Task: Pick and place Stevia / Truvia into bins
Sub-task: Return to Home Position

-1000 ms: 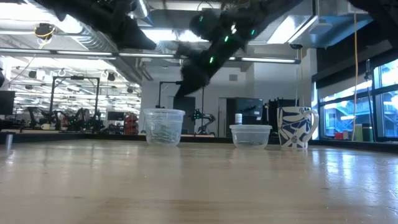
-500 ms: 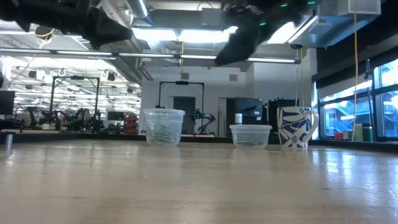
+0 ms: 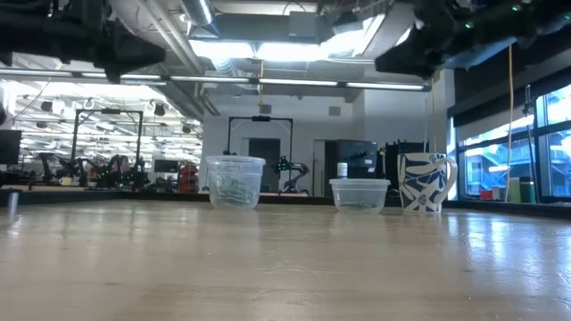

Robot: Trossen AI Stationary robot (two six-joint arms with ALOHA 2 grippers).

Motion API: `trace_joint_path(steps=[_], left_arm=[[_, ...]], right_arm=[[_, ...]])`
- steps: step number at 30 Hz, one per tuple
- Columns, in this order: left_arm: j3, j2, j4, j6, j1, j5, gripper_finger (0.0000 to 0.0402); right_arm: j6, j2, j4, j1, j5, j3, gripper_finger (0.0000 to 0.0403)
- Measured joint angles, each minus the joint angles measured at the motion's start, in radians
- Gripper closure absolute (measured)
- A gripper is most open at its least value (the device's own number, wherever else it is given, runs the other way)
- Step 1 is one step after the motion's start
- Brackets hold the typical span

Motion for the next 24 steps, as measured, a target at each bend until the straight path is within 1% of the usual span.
trace_joint_path(steps=[7, 11, 13, 18, 21, 24], left_arm=[[-0.084, -0.117, -0.005, -0.044, 0.000, -0.015, 0.0329], [-0.094, -0.160, -0.015, -0.050, 0.000, -0.031, 0.0329], [-0.094, -0.175, -0.044, -0.050, 0.000, -0.035, 0.0329], [-0.094, -0.185, -0.121, -0.085, 0.000, -0.069, 0.0329], [-0.109, -0.185, -0.100, -0.095, 0.000, -0.066, 0.0329], [-0.160, -0.185, -0.063, -0.115, 0.000, -0.069, 0.0329]], right_arm=[[0.018, -0.138, 0.000, 0.000, 0.020, -0.102, 0.0270], [0.024, -0.189, 0.004, 0.000, 0.079, -0.149, 0.0270], [0.045, -0.207, 0.011, 0.000, 0.106, -0.177, 0.0270], [0.067, -0.257, 0.070, 0.000, 0.108, -0.248, 0.0270], [0.066, -0.292, 0.121, 0.000, 0.109, -0.294, 0.0270], [0.067, -0.331, 0.147, 0.000, 0.114, -0.342, 0.0270]])
